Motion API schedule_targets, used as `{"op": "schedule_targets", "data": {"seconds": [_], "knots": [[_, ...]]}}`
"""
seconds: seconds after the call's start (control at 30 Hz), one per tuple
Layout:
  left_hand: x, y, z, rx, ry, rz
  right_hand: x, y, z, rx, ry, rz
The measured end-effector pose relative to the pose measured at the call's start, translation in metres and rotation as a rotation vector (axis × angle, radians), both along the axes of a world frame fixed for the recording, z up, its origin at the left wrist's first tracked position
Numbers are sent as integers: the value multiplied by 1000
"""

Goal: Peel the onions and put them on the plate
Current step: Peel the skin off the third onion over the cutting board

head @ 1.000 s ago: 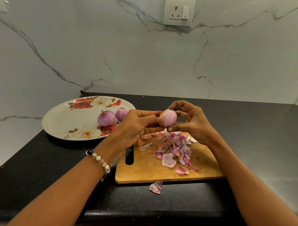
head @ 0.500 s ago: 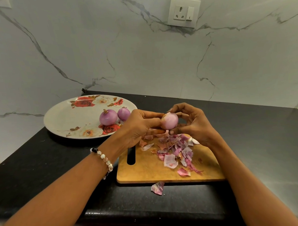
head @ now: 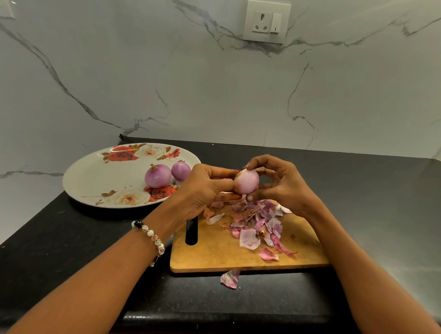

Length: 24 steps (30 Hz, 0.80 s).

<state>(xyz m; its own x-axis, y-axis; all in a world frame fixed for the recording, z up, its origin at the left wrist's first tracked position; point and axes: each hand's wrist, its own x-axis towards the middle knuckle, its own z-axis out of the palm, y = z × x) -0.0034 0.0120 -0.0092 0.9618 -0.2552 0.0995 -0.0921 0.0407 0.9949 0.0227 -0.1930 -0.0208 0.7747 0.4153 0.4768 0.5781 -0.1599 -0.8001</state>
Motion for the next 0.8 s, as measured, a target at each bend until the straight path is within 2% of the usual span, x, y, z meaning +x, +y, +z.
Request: {"op": "schedule_targets", "data": {"seconds": [0.13,0.23,0.3,0.53,0.8], "knots": [[1,-1,-1,-3,-5,41,-1,0,0,33,9,-38],[4,-2,-3,140,-149,181,-1,1,-1,10,-7,-81],[6,-1,-4,162,-217,254,0,3,-2,-3,-34,-113],[1,-9,-8,438,-542,369,4,4,-4,-49,-179,-213],[5,-12,-12,458,-557,445,3,8,-3,-99,-281,-218]]}}
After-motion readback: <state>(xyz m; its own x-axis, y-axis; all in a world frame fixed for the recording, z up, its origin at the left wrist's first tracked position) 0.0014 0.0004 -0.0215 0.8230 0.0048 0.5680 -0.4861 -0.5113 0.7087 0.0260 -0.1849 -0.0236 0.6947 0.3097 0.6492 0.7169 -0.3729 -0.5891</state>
